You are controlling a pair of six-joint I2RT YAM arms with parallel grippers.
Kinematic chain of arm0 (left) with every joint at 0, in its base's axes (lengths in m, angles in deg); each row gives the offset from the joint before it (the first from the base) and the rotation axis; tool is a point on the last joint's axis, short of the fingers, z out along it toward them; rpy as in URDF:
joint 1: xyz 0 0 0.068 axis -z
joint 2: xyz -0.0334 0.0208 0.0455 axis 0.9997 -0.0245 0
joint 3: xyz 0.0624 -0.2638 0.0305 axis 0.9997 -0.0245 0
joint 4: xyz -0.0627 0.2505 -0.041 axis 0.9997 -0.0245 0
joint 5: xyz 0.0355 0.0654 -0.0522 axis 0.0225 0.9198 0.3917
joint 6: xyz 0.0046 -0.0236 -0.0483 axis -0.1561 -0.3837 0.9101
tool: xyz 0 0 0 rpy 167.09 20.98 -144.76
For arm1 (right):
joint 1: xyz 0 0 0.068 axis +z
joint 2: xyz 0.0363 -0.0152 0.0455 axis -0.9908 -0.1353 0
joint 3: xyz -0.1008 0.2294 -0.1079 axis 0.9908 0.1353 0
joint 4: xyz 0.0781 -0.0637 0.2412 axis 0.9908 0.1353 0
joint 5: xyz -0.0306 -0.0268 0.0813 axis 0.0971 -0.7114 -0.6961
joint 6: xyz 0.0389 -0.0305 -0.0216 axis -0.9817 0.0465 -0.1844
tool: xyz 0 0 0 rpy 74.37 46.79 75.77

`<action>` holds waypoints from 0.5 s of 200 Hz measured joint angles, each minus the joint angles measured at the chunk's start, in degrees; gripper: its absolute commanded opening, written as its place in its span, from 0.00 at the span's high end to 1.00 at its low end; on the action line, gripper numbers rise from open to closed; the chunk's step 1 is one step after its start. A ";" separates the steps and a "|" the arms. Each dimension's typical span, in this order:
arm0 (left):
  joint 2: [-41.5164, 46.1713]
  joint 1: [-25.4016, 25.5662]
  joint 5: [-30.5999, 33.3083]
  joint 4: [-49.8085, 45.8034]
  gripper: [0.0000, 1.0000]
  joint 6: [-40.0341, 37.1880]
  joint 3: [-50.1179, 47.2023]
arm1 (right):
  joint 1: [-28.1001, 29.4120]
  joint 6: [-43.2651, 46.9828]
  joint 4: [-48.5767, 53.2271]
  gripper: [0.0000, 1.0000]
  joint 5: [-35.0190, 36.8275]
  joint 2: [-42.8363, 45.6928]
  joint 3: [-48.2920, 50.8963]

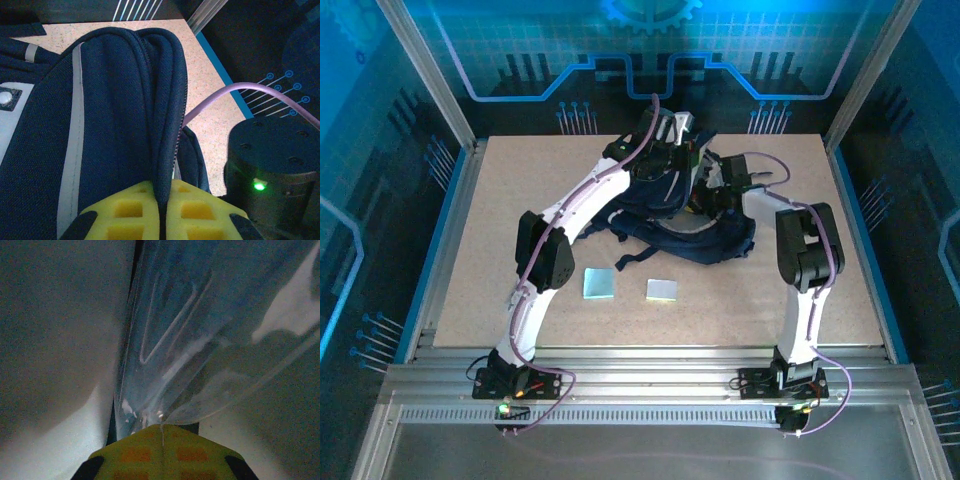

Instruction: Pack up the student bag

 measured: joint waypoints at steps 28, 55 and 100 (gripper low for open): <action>0.00 -0.07 0.31 0.02 1.00 0.00 -0.11 | 0.55 0.02 1.16 0.98 -1.22 -4.09 -4.83; -0.02 -0.22 0.42 0.44 1.00 0.04 -0.39 | -0.02 1.27 2.93 0.73 -0.81 -3.63 -4.92; -1.57 -0.17 0.20 1.05 0.84 0.48 0.90 | -4.55 8.02 11.74 0.38 2.56 11.80 1.81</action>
